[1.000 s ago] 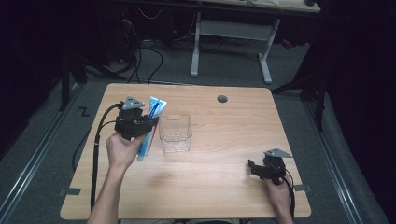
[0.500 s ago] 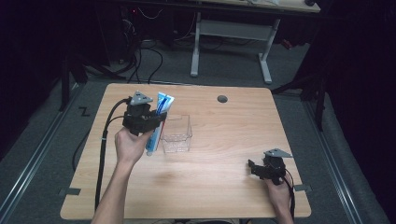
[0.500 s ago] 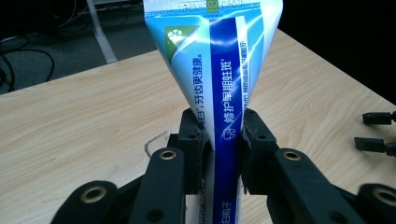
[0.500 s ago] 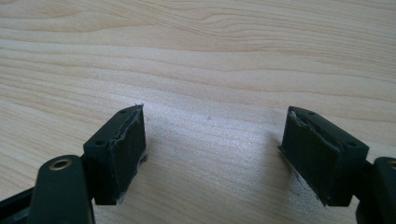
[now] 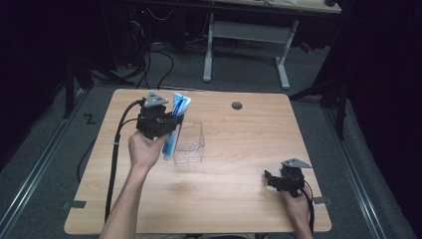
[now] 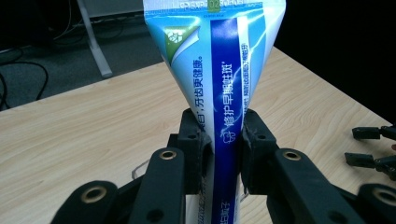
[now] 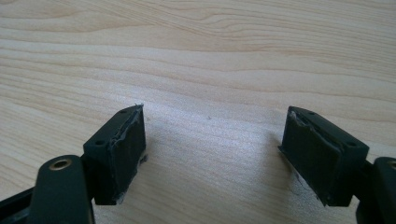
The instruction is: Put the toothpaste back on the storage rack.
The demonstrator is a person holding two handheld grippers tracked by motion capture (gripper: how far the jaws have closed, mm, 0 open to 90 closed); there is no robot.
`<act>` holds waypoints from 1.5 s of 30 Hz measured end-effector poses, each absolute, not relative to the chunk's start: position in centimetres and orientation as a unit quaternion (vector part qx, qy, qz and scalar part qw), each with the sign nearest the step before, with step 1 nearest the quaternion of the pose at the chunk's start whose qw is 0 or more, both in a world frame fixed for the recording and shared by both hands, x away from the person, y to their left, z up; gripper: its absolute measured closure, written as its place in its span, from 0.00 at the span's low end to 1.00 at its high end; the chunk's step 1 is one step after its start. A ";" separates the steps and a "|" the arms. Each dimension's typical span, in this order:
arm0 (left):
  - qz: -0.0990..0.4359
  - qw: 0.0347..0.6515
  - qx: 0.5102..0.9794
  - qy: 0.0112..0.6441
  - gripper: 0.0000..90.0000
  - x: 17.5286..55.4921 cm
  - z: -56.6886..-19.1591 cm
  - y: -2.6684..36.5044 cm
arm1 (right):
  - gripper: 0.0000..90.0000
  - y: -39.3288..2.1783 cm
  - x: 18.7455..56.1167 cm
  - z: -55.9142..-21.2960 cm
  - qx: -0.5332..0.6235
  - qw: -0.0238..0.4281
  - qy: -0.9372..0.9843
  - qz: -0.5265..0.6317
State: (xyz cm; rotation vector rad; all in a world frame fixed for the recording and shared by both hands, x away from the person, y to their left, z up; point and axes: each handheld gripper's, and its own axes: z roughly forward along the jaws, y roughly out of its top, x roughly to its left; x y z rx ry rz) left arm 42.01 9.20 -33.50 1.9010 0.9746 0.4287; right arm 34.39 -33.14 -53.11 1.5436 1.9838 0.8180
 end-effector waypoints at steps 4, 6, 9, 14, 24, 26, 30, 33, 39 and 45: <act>0.175 0.464 0.774 0.394 0.82 42.3 -33.3 8.8 | 0.24 -33.1 34.4 -53.1 0.567 0.246 0.727 0.300; 0.176 0.465 0.773 0.393 0.82 42.5 -33.2 8.6 | 0.24 -33.1 34.4 -53.1 0.566 0.246 0.727 0.300; 0.173 0.467 0.773 0.393 0.82 42.8 -33.4 8.3 | 0.24 -33.1 34.4 -53.1 0.567 0.246 0.727 0.300; 0.174 0.471 0.770 0.395 0.82 43.2 -33.5 8.0 | 0.24 -33.1 34.4 -53.1 0.567 0.246 0.727 0.300; 0.192 0.477 0.764 0.390 0.82 43.7 -32.8 7.2 | 0.24 -33.1 34.4 -53.1 0.566 0.246 0.727 0.300; 0.194 0.477 0.763 0.391 0.82 44.1 -32.9 7.0 | 0.24 -33.1 34.4 -53.1 0.566 0.246 0.727 0.300; 0.199 0.473 0.764 0.392 0.82 44.5 -33.4 6.6 | 0.24 -33.1 34.4 -53.1 0.566 0.246 0.727 0.300; 0.207 0.468 0.766 0.390 0.82 44.6 -33.6 6.4 | 0.24 -33.1 34.4 -53.1 0.566 0.246 0.727 0.300; 0.213 0.463 0.770 0.383 0.81 44.9 -34.1 6.0 | 0.24 -33.1 34.4 -53.1 0.567 0.246 0.727 0.300; 0.215 0.453 0.778 0.378 0.81 45.3 -34.6 5.8 | 0.24 -33.1 34.4 -53.1 0.567 0.246 0.727 0.300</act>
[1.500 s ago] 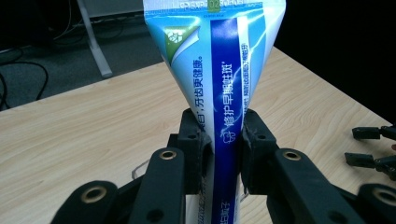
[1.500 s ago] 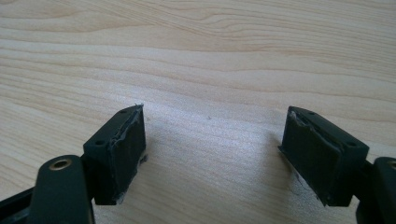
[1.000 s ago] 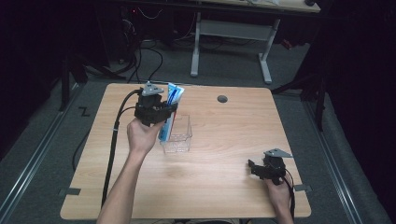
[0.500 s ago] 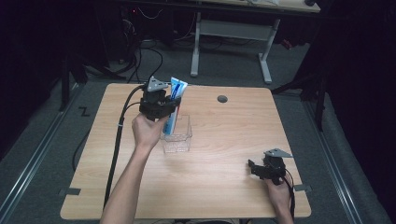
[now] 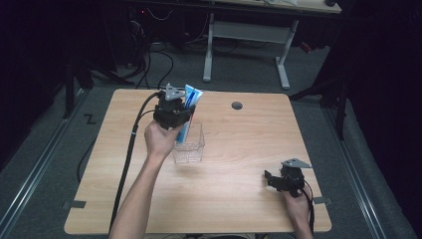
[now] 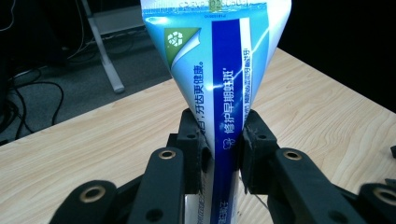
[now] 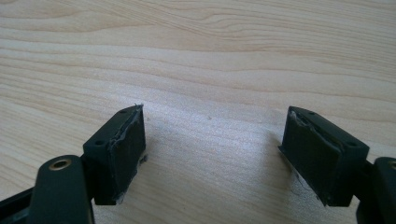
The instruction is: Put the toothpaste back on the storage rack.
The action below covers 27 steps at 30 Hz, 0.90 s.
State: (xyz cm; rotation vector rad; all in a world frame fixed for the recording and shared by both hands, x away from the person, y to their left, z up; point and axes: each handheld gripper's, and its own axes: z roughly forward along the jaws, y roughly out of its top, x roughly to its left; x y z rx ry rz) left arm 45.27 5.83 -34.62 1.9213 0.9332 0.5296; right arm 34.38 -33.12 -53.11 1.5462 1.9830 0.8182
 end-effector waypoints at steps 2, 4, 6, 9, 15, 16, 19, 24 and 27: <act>0.214 0.456 0.777 0.379 0.81 45.3 -34.8 5.9 | 0.24 -33.1 34.4 -53.1 0.567 0.246 0.727 0.300; 0.212 0.456 0.776 0.380 0.81 45.4 -35.0 5.9 | 0.24 -33.1 34.4 -53.1 0.567 0.246 0.727 0.300; 0.212 0.454 0.777 0.381 0.81 45.5 -35.3 6.0 | 0.24 -33.1 34.4 -53.1 0.566 0.246 0.728 0.300; 0.211 0.451 0.778 0.384 0.81 45.6 -35.6 6.1 | 0.24 -33.1 34.4 -53.1 0.566 0.246 0.728 0.300; 0.213 0.445 0.781 0.383 0.81 45.6 -36.1 6.1 | 0.24 -33.1 34.4 -53.1 0.567 0.246 0.727 0.300; 0.215 0.443 0.782 0.382 0.81 45.6 -36.2 6.1 | 0.24 -33.1 34.4 -53.1 0.566 0.246 0.728 0.300; 0.215 0.444 0.781 0.384 0.81 45.6 -36.3 6.2 | 0.24 -33.1 34.4 -53.1 0.566 0.246 0.728 0.300; 0.217 0.442 0.780 0.387 0.81 45.5 -36.8 6.3 | 0.24 -33.1 34.4 -53.1 0.566 0.246 0.727 0.300; 0.215 0.439 0.782 0.387 0.81 45.6 -37.1 6.4 | 0.24 -33.1 34.4 -53.1 0.567 0.246 0.727 0.300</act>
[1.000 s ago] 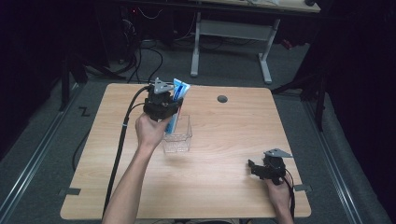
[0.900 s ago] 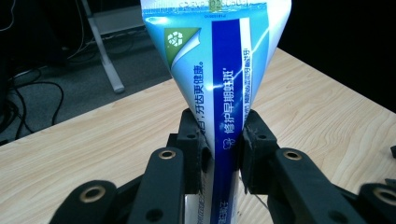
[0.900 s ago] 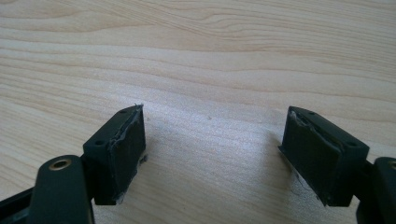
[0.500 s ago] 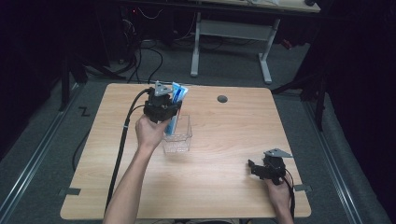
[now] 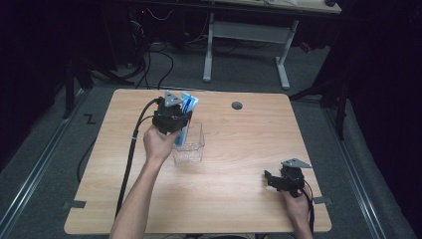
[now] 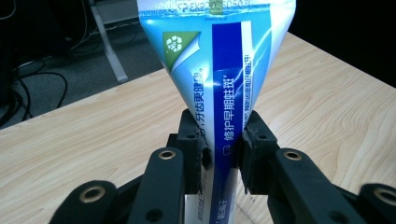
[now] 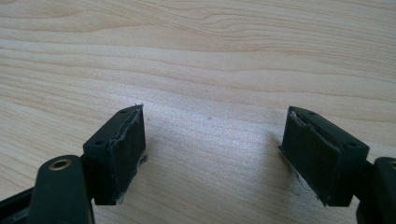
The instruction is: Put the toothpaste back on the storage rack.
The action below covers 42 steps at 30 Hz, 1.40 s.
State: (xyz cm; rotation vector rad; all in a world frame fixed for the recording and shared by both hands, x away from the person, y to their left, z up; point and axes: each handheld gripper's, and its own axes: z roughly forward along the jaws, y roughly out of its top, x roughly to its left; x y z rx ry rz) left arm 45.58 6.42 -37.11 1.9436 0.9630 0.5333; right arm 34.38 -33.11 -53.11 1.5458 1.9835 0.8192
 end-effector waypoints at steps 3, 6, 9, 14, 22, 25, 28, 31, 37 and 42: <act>0.214 0.435 0.785 0.386 0.81 45.6 -37.3 6.4 | 0.24 -33.1 34.4 -53.1 0.566 0.246 0.728 0.300; 0.214 0.433 0.787 0.384 0.81 45.6 -37.5 6.3 | 0.24 -33.1 34.4 -53.1 0.565 0.247 0.728 0.300; 0.211 0.433 0.787 0.386 0.81 45.6 -37.8 6.3 | 0.24 -33.1 34.4 -53.1 0.566 0.246 0.727 0.300; 0.208 0.429 0.790 0.387 0.81 45.7 -38.3 6.1 | 0.24 -33.1 34.4 -53.1 0.565 0.246 0.728 0.300; 0.205 0.427 0.791 0.388 0.81 45.6 -38.8 6.0 | 0.24 -33.1 34.4 -53.1 0.565 0.246 0.728 0.300; 0.205 0.423 0.794 0.387 0.81 45.7 -39.0 5.9 | 0.24 -33.1 34.4 -53.1 0.565 0.246 0.728 0.300; 0.204 0.421 0.796 0.385 0.81 45.6 -39.1 5.7 | 0.24 -33.1 34.4 -53.1 0.566 0.246 0.728 0.300; 0.204 0.418 0.798 0.382 0.81 45.7 -39.3 5.5 | 0.24 -33.1 34.4 -53.1 0.567 0.246 0.727 0.299; 0.199 0.416 0.803 0.378 0.81 45.7 -39.6 5.0 | 0.24 -33.1 34.4 -53.1 0.566 0.246 0.728 0.300; 0.194 0.411 0.807 0.376 0.81 45.7 -39.9 4.6 | 0.24 -33.1 34.4 -53.1 0.565 0.246 0.728 0.300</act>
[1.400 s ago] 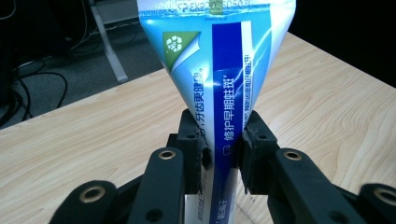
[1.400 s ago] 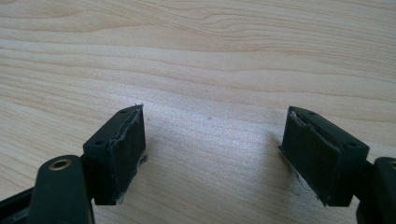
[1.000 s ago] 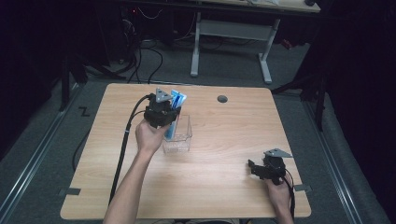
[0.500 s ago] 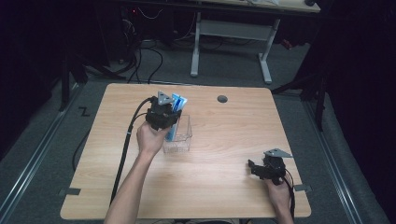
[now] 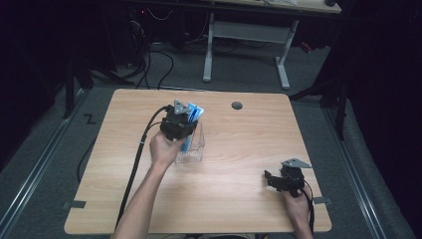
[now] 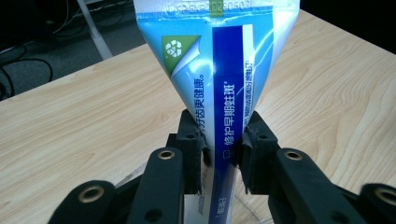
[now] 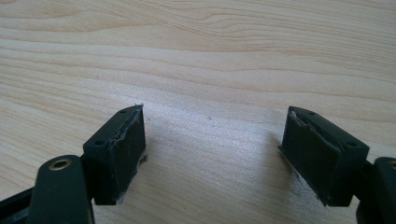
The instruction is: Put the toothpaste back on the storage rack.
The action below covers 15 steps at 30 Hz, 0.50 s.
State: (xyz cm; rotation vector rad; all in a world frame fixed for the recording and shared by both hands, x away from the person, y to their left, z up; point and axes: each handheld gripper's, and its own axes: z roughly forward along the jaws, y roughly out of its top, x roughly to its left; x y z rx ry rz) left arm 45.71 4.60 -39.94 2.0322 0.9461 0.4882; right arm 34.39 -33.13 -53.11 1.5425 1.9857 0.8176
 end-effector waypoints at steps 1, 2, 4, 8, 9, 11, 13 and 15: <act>0.193 0.411 0.808 0.376 0.81 45.7 -40.0 4.5 | 0.24 -33.1 34.4 -53.1 0.565 0.246 0.728 0.300; 0.192 0.410 0.808 0.376 0.81 45.7 -40.1 4.5 | 0.24 -33.1 34.4 -53.1 0.566 0.246 0.727 0.300; 0.191 0.409 0.810 0.375 0.81 45.7 -40.1 4.4 | 0.24 -33.1 34.4 -53.1 0.565 0.247 0.728 0.300; 0.188 0.412 0.809 0.375 0.81 45.7 -40.3 4.2 | 0.24 -33.1 34.4 -53.1 0.565 0.246 0.728 0.300; 0.187 0.411 0.810 0.375 0.81 45.7 -40.4 4.2 | 0.24 -33.1 34.4 -53.1 0.567 0.246 0.727 0.300; 0.185 0.411 0.809 0.376 0.81 45.8 -40.5 4.1 | 0.24 -33.1 34.4 -53.1 0.567 0.246 0.727 0.300; 0.184 0.410 0.810 0.377 0.81 45.8 -40.7 4.1 | 0.24 -33.1 34.4 -53.1 0.566 0.246 0.728 0.300; 0.183 0.409 0.810 0.377 0.81 45.9 -40.8 4.0 | 0.24 -33.1 34.4 -53.1 0.567 0.246 0.727 0.300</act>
